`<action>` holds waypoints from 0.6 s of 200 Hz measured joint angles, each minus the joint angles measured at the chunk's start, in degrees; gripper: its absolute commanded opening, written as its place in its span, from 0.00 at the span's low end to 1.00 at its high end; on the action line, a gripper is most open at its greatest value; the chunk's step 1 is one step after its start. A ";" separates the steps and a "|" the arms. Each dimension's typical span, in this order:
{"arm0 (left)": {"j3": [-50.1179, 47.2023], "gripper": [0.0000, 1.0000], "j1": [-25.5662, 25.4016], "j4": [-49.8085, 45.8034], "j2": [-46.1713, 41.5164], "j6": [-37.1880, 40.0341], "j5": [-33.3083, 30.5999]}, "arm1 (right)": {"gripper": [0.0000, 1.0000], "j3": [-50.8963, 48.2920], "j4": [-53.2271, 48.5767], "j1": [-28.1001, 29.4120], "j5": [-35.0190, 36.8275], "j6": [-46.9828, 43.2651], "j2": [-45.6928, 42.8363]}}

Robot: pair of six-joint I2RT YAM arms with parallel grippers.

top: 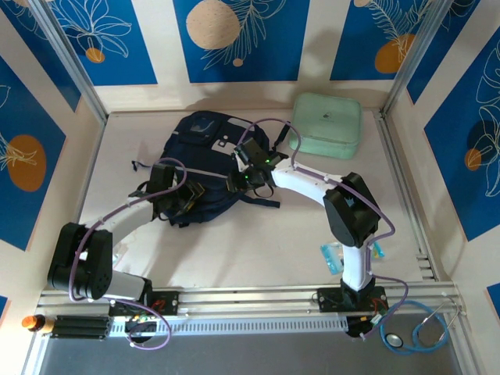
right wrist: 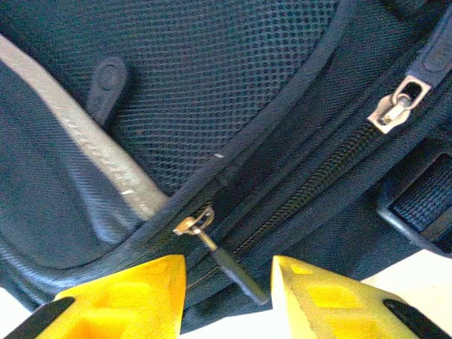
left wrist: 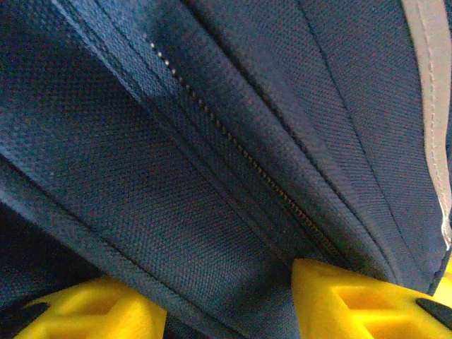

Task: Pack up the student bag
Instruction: Unzip the student bag at the top-center of the table.

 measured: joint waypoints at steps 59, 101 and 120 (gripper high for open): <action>0.33 0.49 0.00 0.00 0.00 0.00 0.39 | 0.25 0.83 -1.09 -0.11 -0.48 -4.15 1.01; 0.42 0.50 0.00 0.22 0.26 -0.04 0.85 | 0.04 0.66 -1.27 1.44 0.17 -8.83 0.98; 0.42 0.50 0.00 0.46 0.50 -0.15 1.03 | 0.02 -1.20 0.15 2.21 1.14 -10.32 0.33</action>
